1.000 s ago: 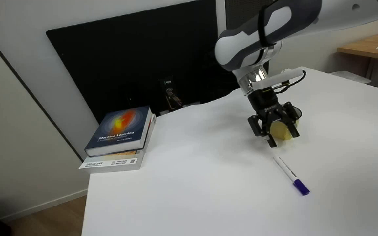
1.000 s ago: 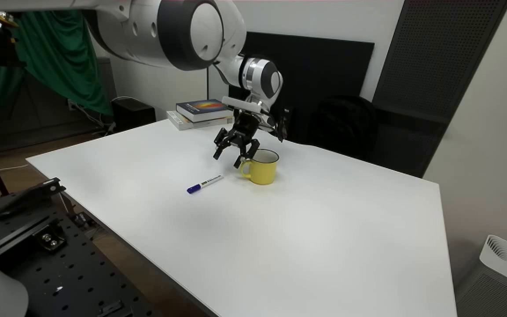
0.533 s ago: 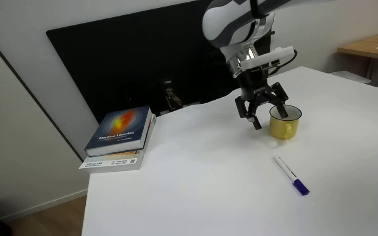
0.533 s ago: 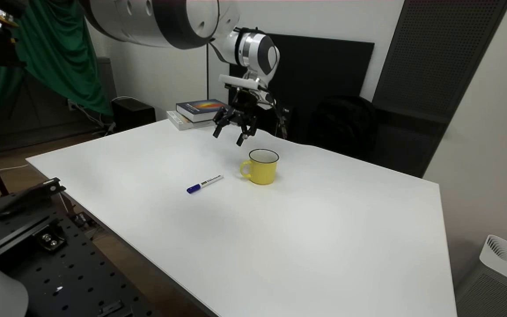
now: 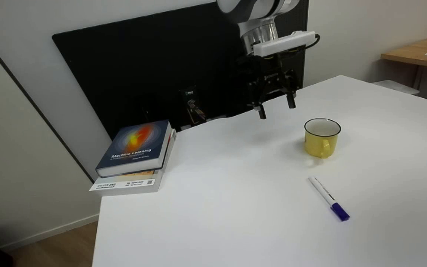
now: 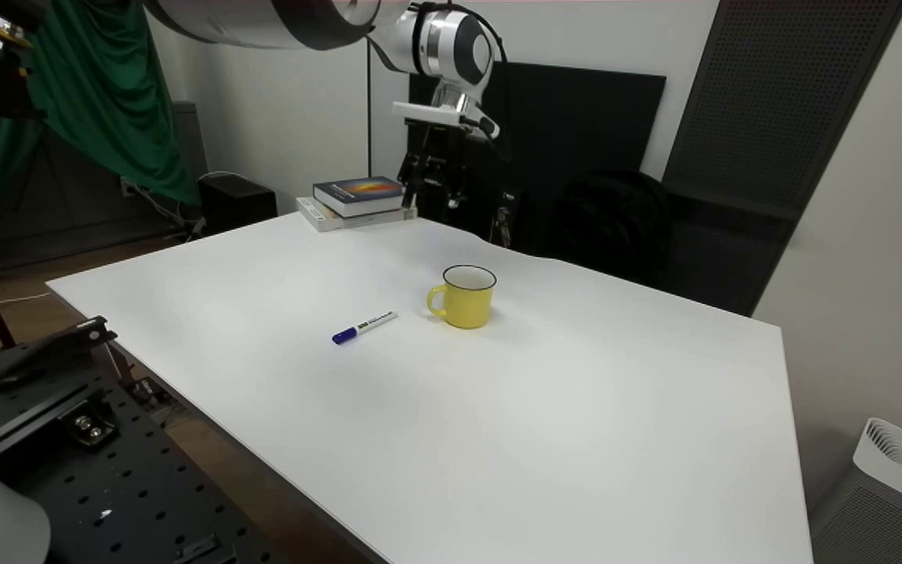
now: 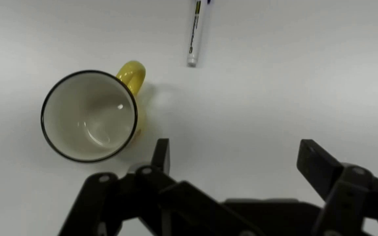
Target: Take the marker from the mug and put it on the table
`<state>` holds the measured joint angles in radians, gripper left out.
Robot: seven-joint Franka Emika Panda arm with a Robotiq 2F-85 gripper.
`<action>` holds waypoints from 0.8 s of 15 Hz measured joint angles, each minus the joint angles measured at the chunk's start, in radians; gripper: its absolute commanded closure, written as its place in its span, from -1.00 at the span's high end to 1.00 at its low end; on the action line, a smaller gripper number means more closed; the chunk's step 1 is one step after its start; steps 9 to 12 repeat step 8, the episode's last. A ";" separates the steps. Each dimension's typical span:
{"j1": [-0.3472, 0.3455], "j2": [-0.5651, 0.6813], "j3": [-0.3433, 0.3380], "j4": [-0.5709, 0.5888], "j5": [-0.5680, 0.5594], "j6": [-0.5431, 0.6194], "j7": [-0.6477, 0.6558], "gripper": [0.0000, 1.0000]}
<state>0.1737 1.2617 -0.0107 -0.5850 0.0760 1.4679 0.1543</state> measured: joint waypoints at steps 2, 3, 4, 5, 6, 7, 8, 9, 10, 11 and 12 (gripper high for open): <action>0.001 -0.010 -0.002 0.000 0.001 0.120 0.000 1.00; 0.000 -0.012 -0.002 0.000 0.002 0.186 0.000 1.00; 0.000 -0.012 -0.002 -0.001 0.004 0.248 0.003 1.00; 0.000 -0.012 -0.002 -0.002 0.004 0.306 0.009 1.00; -0.001 -0.012 -0.002 -0.002 0.004 0.339 0.015 1.00; -0.001 -0.012 -0.002 -0.003 0.004 0.351 0.018 1.00; -0.002 -0.012 -0.002 -0.003 0.004 0.355 0.020 1.00; -0.002 -0.012 -0.002 -0.003 0.004 0.355 0.020 1.00; -0.002 -0.012 -0.002 -0.003 0.004 0.355 0.020 1.00; -0.002 -0.012 -0.002 -0.003 0.004 0.355 0.020 1.00; -0.002 -0.012 -0.002 -0.003 0.004 0.355 0.020 1.00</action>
